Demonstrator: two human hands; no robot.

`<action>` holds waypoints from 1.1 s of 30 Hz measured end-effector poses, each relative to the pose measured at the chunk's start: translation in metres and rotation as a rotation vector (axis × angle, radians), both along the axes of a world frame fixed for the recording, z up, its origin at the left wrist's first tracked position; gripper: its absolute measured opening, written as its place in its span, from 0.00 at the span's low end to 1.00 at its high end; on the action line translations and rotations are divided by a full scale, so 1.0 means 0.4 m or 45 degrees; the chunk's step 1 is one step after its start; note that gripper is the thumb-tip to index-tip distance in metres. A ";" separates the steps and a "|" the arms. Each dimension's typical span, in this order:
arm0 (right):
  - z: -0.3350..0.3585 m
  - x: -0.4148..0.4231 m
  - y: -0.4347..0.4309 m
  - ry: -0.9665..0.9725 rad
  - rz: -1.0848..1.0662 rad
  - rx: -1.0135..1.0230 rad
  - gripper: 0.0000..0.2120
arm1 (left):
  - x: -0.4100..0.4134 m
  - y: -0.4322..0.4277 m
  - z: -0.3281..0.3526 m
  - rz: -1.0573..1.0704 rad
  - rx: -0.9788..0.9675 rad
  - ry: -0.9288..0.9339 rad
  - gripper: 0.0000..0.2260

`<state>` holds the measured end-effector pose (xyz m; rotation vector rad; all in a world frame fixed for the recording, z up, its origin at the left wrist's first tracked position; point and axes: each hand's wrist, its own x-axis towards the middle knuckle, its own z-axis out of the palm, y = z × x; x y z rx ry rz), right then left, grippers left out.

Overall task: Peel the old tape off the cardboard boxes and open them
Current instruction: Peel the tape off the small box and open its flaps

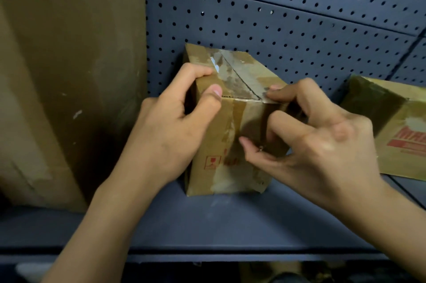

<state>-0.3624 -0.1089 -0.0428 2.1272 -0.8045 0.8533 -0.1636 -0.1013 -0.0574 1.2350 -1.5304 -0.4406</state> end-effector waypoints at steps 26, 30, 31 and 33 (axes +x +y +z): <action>-0.077 0.080 0.014 -0.397 -0.076 0.102 0.08 | -0.011 -0.001 -0.008 0.065 -0.046 -0.040 0.13; -0.068 0.072 0.010 -0.506 0.039 0.119 0.06 | -0.004 -0.004 -0.011 0.058 -0.042 -0.048 0.13; -0.064 0.070 0.010 -0.528 0.067 0.137 0.05 | -0.002 -0.004 -0.011 0.054 -0.046 -0.047 0.14; -0.057 0.065 0.013 -0.572 0.118 0.184 0.06 | 0.000 -0.006 -0.011 0.054 -0.049 -0.051 0.14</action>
